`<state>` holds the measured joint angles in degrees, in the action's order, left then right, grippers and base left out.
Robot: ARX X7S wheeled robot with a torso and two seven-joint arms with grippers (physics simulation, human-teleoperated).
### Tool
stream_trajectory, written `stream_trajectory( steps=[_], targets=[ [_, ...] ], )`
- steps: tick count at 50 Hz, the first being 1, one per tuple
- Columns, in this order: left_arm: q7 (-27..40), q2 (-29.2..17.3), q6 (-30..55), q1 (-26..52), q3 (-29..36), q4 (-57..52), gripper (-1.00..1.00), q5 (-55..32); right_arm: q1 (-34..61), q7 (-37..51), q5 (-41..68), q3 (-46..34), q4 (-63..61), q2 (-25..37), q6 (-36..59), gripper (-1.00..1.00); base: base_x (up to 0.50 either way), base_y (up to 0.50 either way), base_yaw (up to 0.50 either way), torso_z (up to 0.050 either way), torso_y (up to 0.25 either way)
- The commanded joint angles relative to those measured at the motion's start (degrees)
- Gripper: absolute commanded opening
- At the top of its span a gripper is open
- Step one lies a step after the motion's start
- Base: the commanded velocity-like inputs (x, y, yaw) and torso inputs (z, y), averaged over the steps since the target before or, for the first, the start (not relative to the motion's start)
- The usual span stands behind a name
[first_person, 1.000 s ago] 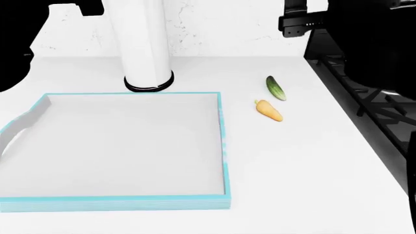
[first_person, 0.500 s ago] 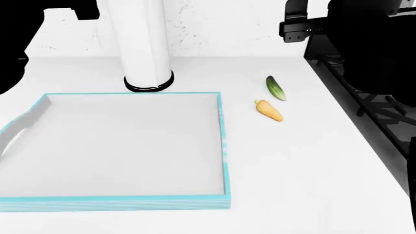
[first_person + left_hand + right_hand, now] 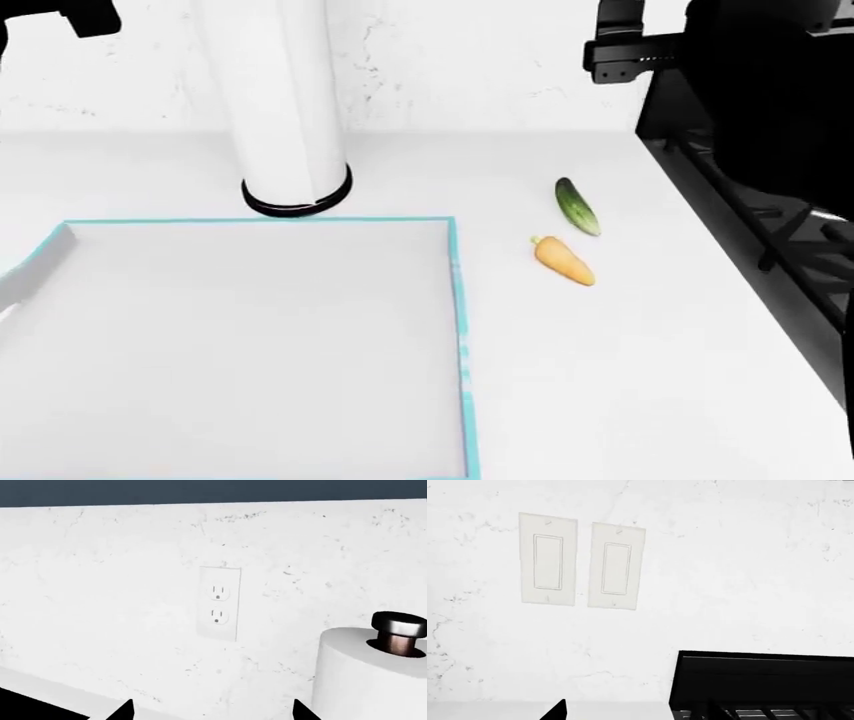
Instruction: Place the two vegetables and bowl onto the tray for setting up a vegetable dip station.
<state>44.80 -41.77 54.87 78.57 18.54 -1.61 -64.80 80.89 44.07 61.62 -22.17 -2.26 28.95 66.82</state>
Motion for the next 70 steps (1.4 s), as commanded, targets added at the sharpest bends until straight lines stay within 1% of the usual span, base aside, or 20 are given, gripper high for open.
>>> stream_trajectory(
  steps=[1, 9, 14, 16, 26, 27, 28, 31, 32, 35, 37, 40, 41, 44, 50, 52, 56, 58, 63, 70],
  targets=[
    [0.6, -0.8, -0.5, -0.4, -0.8, 1.1, 1.00, 0.2, -0.5, 0.1, 0.2, 0.3, -0.2, 0.3, -0.6, 1.00, 0.50, 0.00, 0.00, 0.000, 0.000],
    [0.7, -0.9, -0.6, -0.7, -0.9, 1.0, 1.00, 0.1, -0.5, 0.8, 0.8, 0.2, 0.3, 0.1, 0.4, 1.00, 0.48, 0.00, 0.00, 0.000, 0.003],
    [1.1, -0.9, -0.3, -0.7, -1.1, 0.6, 1.00, -0.3, -0.4, 1.0, 0.5, -0.1, 0.5, 0.2, 0.4, 1.00, 0.03, 0.00, 0.00, 0.000, 0.000],
    [0.7, -1.0, -0.6, -0.8, -0.9, 0.9, 1.00, 0.1, -0.9, 1.9, 1.9, 1.6, 0.9, -0.2, 0.4, 1.00, 0.00, 0.00, 0.00, 0.000, 0.000],
    [1.1, -1.5, -0.8, -1.9, -1.4, 0.5, 1.00, -0.3, -0.7, 6.5, 6.9, 2.5, 3.3, -0.1, 8.0, 1.00, 0.00, 0.00, 0.00, 0.000, 0.000],
    [1.1, -1.5, -0.9, -2.0, -1.4, 0.4, 1.00, -0.3, -0.7, 7.5, 8.1, 3.2, 4.1, -0.4, 8.9, 1.00, 0.00, 0.00, 0.00, 0.000, 0.000],
    [1.4, -1.5, -0.7, -2.1, -1.7, 0.2, 1.00, -0.7, 0.1, 8.7, 10.0, 3.5, 6.9, -1.0, 12.0, 1.00, 0.00, 0.00, 0.00, 0.000, 0.000],
    [1.2, -1.5, -1.1, -2.4, -1.6, 0.4, 1.00, -0.5, 0.5, 8.6, 12.8, 4.3, 9.8, -1.6, 14.4, 1.00, 0.00, 0.00, 0.00, 0.000, 0.000],
    [1.2, -1.6, -1.1, -2.7, -1.6, 0.3, 1.00, -0.4, 0.3, 7.4, 12.6, 3.8, 9.8, -1.2, 14.1, 1.00, 0.00, 0.00, 0.00, 0.000, 0.000],
    [1.1, -1.6, -1.2, -3.0, -1.7, 0.2, 1.00, -0.6, -0.5, 5.9, 16.3, 6.5, 12.7, -1.7, 14.2, 1.00, 0.00, 0.00, 0.00, 0.000, 0.000],
    [1.0, -1.7, -1.5, -3.1, -1.7, 0.4, 1.00, -0.4, -0.5, 5.0, 16.4, 5.8, 13.3, -1.3, 14.7, 1.00, 0.00, 0.00, 0.00, 0.000, 0.000],
    [1.3, -1.9, -1.3, -3.3, -2.0, 0.1, 1.00, -0.8, -1.1, 3.7, 15.2, 5.7, 13.4, -0.9, 12.8, 1.00, 0.00, 0.00, 0.00, 0.000, 0.000],
    [1.4, -1.9, -1.3, -3.3, -2.1, 0.1, 1.00, -0.9, -1.6, 4.2, 16.1, 7.2, 14.3, -1.2, 11.9, 1.00, 0.00, 0.00, 0.00, 0.000, 0.000],
    [1.4, -2.0, -1.3, -3.5, -2.2, -0.1, 1.00, -1.0, -1.9, 0.7, 12.5, 4.9, 15.1, -1.3, 8.8, 1.00, 0.00, 0.00, 0.00, 0.000, 0.000],
    [1.3, -2.3, -1.3, -3.6, -2.1, -0.2, 1.00, -1.0, -1.4, -2.1, 9.5, 2.5, 16.7, -1.9, 6.5, 1.00, 0.00, 0.00, 0.00, 0.000, 0.000],
    [1.3, -2.3, -1.2, -3.6, -1.9, -0.2, 1.00, -0.8, 0.7, -3.0, 7.1, -0.9, 18.2, -2.1, 7.7, 1.00, 0.00, 0.00, 0.00, 0.000, 0.000],
    [1.1, -2.3, -1.2, -3.4, -1.8, -0.1, 1.00, -0.8, 1.6, -6.1, 4.9, -2.2, 20.7, -3.1, 4.7, 1.00, 0.00, 0.00, 0.00, 0.000, 0.000],
    [1.1, -2.4, -1.2, -3.4, -1.9, 0.0, 1.00, -0.8, 2.2, -7.1, 1.2, -5.0, 21.2, -3.1, 2.5, 1.00, 0.00, 0.00, 0.00, 0.000, 0.000],
    [0.8, -2.7, -1.7, -3.7, -1.8, 0.1, 1.00, -0.3, 6.6, -15.0, -1.5, -9.6, 34.3, -7.0, 2.8, 1.00, 0.00, 0.00, 0.00, 0.000, 0.000],
    [0.8, -2.7, -2.1, -4.3, -2.1, 0.2, 1.00, -0.4, 8.3, -15.7, -1.9, -8.0, 42.6, -9.9, -0.2, 1.00, 0.00, 0.00, 0.00, 0.000, 0.000]
  ],
)
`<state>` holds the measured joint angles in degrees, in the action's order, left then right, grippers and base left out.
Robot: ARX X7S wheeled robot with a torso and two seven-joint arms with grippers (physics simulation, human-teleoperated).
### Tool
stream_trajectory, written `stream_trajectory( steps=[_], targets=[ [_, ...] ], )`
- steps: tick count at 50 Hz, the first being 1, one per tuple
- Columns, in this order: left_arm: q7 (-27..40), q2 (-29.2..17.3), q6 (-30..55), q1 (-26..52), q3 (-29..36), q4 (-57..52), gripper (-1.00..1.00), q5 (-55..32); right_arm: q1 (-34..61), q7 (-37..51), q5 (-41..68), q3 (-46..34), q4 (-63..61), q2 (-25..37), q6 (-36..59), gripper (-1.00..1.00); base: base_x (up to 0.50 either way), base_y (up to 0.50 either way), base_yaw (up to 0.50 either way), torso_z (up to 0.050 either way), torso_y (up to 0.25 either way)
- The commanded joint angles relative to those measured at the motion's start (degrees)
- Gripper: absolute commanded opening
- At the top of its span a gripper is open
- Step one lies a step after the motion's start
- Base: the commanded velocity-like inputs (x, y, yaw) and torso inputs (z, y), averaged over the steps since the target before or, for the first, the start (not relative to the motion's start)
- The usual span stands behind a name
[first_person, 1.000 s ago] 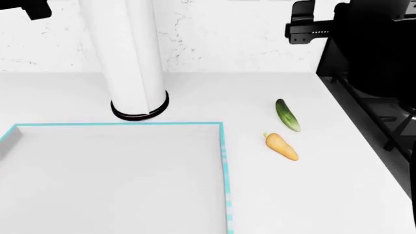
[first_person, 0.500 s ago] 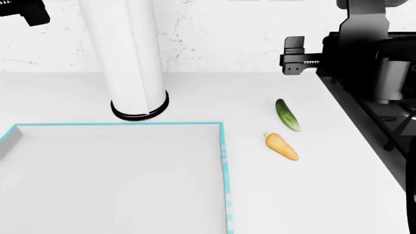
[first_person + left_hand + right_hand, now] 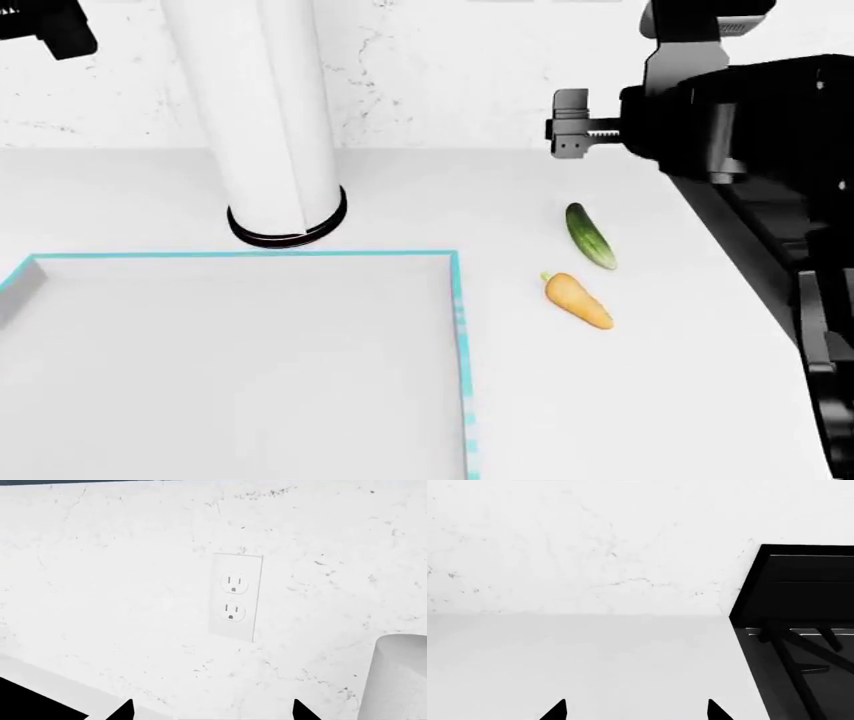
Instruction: Place the two vegetables and bowl onto the tray for setting up a vegetable dip station.
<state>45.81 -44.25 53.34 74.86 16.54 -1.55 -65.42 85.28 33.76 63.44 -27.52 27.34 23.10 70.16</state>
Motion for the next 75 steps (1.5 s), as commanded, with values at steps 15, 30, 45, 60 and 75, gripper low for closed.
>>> stream_trajectory(
  steps=[15, 30, 45, 60, 75],
  targets=[
    [-0.5, -0.1, -1.2, -1.1, 0.0, 0.5, 1.00, 0.5, 9.2, -10.5, -7.0, -5.1, 25.4, -7.8, -6.3, 1.00, 0.00, 0.00, 0.00, 0.000, 0.000],
    [-0.5, -0.1, -1.4, -1.5, -0.4, 0.7, 1.00, 0.2, 10.2, -16.2, -9.7, -8.1, 35.4, -11.0, -8.1, 1.00, 0.00, 0.00, 0.00, 0.000, 0.000],
    [-0.9, 0.2, -2.1, -2.3, 0.0, 1.0, 1.00, 0.7, 9.9, -21.1, -13.3, -12.0, 42.6, -14.0, -9.9, 1.00, 0.00, 0.00, 0.00, 0.000, 0.000],
    [-0.8, 0.4, -2.2, -2.8, 0.0, 0.9, 1.00, 0.6, 8.2, -24.5, -13.9, -12.3, 44.2, -14.7, -11.8, 1.00, 0.00, 0.00, 0.00, 0.000, 0.000],
    [-0.9, 0.4, -2.4, -2.9, 0.1, 1.1, 1.00, 0.8, 6.3, -20.9, -12.7, -11.7, 37.6, -11.9, -6.7, 1.00, 0.00, 0.00, 0.00, 0.000, 0.000]
  ],
)
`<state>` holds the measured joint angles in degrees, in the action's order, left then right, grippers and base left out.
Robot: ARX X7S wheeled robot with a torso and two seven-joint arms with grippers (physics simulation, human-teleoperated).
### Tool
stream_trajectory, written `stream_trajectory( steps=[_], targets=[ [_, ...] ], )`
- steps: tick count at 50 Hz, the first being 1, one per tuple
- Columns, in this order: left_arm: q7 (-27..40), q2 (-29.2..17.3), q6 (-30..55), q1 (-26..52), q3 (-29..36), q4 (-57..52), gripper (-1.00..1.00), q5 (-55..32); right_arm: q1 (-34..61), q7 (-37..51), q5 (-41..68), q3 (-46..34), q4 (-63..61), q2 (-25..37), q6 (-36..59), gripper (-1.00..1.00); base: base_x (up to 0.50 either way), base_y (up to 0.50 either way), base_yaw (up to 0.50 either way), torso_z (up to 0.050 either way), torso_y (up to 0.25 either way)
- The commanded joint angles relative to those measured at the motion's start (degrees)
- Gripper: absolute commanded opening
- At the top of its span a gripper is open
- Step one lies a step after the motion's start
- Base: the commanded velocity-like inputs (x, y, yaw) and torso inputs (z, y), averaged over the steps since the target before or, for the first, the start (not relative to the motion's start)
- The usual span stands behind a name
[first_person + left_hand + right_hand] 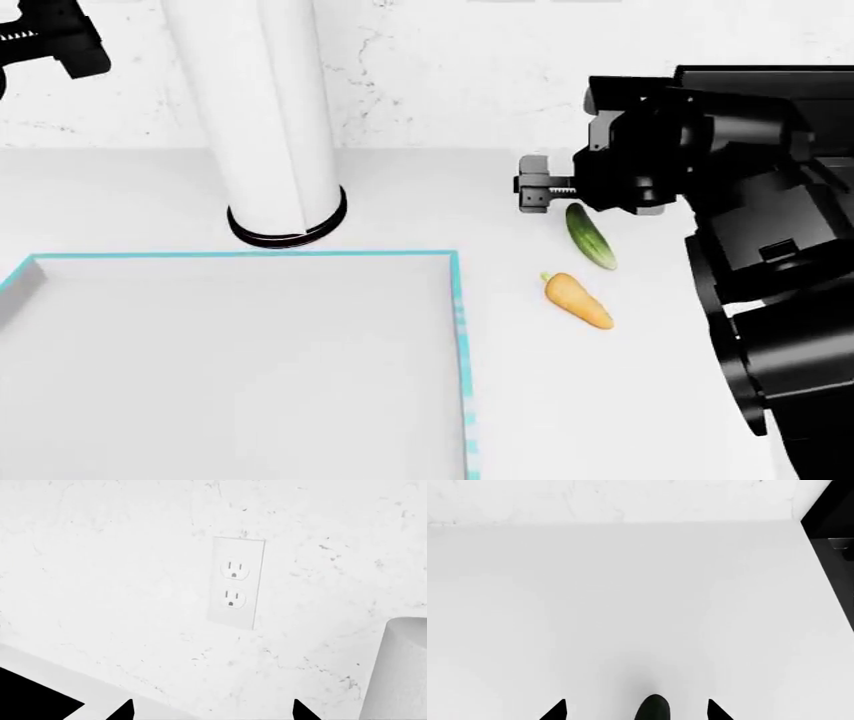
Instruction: Place the two vegetables and bowl onto the tray for setting up a vegetable dip station.
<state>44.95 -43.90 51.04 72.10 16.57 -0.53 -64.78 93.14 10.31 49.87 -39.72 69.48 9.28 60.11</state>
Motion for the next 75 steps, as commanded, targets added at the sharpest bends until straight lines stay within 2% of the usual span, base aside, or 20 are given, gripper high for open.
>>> stream_trajectory(
  steps=[1, 12, 23, 40, 61, 62, 75],
  targets=[
    [0.0, 0.1, -0.1, -0.1, 0.1, 0.1, 1.00, 0.1, -1.7, 3.0, 1.1, 0.6, -5.2, 2.2, 3.9, 1.00, 0.00, 0.00, 0.00, 0.000, 0.000],
    [0.1, -0.1, 0.0, -0.1, 0.0, -0.1, 1.00, -0.1, -5.7, 11.5, 6.7, 5.2, -19.1, 7.0, 11.1, 1.00, 0.00, 0.00, 0.00, 0.000, 0.000],
    [0.1, 0.1, 0.0, 0.0, 0.2, -0.1, 1.00, -0.1, -7.9, 13.0, 8.3, 5.8, -22.8, 8.5, 13.2, 1.00, 0.00, 0.00, 0.00, 0.000, 0.000],
    [0.1, 0.0, -0.4, -1.0, 0.2, -0.2, 1.00, 0.1, -9.6, 8.1, 6.0, 1.8, -20.0, 6.8, 10.7, 1.00, 0.00, 0.00, 0.00, 0.000, 0.000],
    [0.0, -0.1, -0.6, -1.1, 0.3, -0.2, 1.00, 0.2, -13.3, 9.0, 7.0, 3.6, -19.9, 7.6, 8.0, 1.00, 0.00, 0.00, 0.00, -0.001, 0.000],
    [0.0, -0.1, -0.6, -1.2, 0.3, -0.1, 1.00, 0.2, -13.3, 9.0, 6.5, 2.8, -20.5, 7.7, 8.3, -1.00, 0.00, 0.00, 0.00, 0.000, 0.000],
    [0.3, -0.1, -0.5, -1.1, 0.2, -0.3, 1.00, 0.0, -13.2, 9.2, 6.8, 2.8, -21.5, 8.2, 8.8, -1.00, 0.00, 0.00, 0.00, 0.000, 0.000]
  ],
)
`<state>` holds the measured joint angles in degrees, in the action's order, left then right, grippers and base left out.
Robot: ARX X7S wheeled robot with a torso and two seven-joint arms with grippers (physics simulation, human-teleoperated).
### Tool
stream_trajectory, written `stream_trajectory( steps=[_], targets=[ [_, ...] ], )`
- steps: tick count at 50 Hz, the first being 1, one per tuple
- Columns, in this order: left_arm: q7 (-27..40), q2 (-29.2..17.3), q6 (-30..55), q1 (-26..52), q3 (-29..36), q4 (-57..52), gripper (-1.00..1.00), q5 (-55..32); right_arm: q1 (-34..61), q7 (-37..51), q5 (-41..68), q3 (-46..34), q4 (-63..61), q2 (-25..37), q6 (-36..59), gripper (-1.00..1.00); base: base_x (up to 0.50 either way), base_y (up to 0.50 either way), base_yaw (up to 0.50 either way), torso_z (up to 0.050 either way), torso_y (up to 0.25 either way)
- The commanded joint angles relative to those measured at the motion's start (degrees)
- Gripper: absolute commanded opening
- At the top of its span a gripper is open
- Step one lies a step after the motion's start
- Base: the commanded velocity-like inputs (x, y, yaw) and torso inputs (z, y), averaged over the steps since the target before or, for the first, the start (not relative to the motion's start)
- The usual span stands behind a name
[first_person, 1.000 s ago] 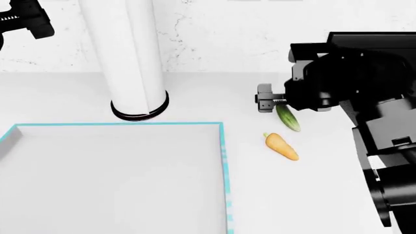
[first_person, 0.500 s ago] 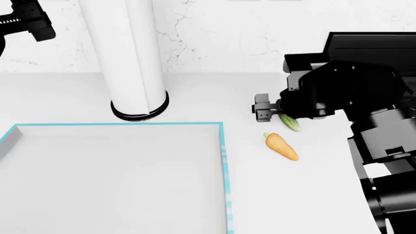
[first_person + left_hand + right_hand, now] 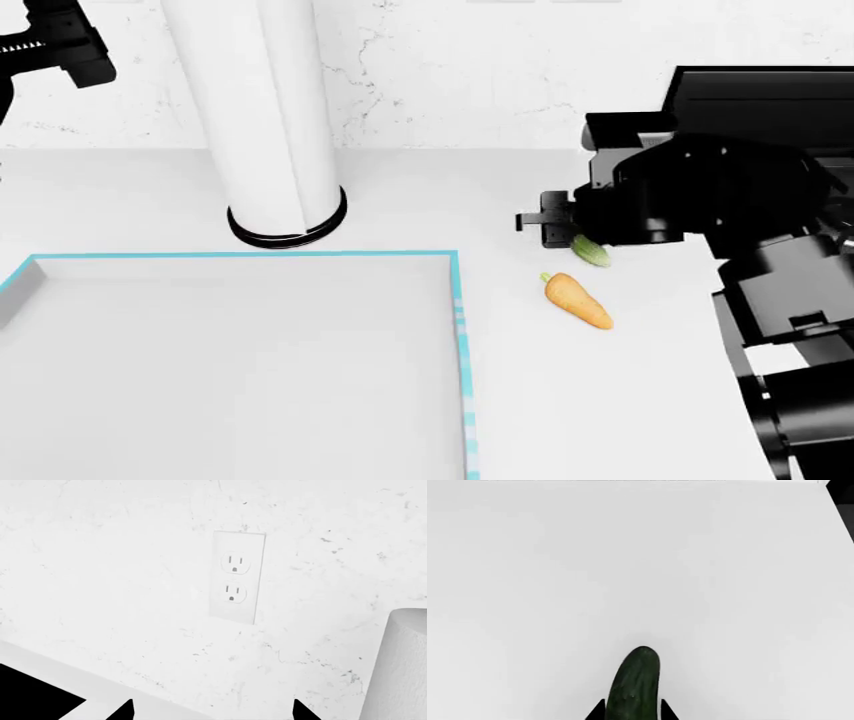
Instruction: Place the two vegetables and bowl onto the tray for setting up a vegetable dip station.
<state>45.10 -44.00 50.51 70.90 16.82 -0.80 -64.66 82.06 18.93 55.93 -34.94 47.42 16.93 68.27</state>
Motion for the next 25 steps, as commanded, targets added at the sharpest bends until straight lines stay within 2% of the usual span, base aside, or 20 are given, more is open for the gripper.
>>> stream_trajectory(
  steps=[1, 13, 25],
  targets=[
    [0.1, 0.0, 0.1, 0.1, 0.0, 0.1, 1.00, 0.0, -2.0, 0.9, 0.9, -1.8, 0.2, 0.7, 0.9, -1.00, 0.00, 0.00, 0.00, 0.000, 0.000],
    [0.1, -0.1, 0.0, 0.0, 0.1, 0.0, 1.00, 0.1, -0.4, 6.9, 3.4, 2.4, -6.7, 3.2, 1.6, -1.00, 0.00, 0.00, 0.00, -0.001, 0.000],
    [0.3, -0.1, -0.2, -0.3, -0.2, -0.2, 1.00, -0.2, 3.5, 10.8, 9.1, 6.2, -20.6, 5.5, 6.6, -1.00, 0.00, 0.00, 0.00, 0.000, 0.000]
  ],
)
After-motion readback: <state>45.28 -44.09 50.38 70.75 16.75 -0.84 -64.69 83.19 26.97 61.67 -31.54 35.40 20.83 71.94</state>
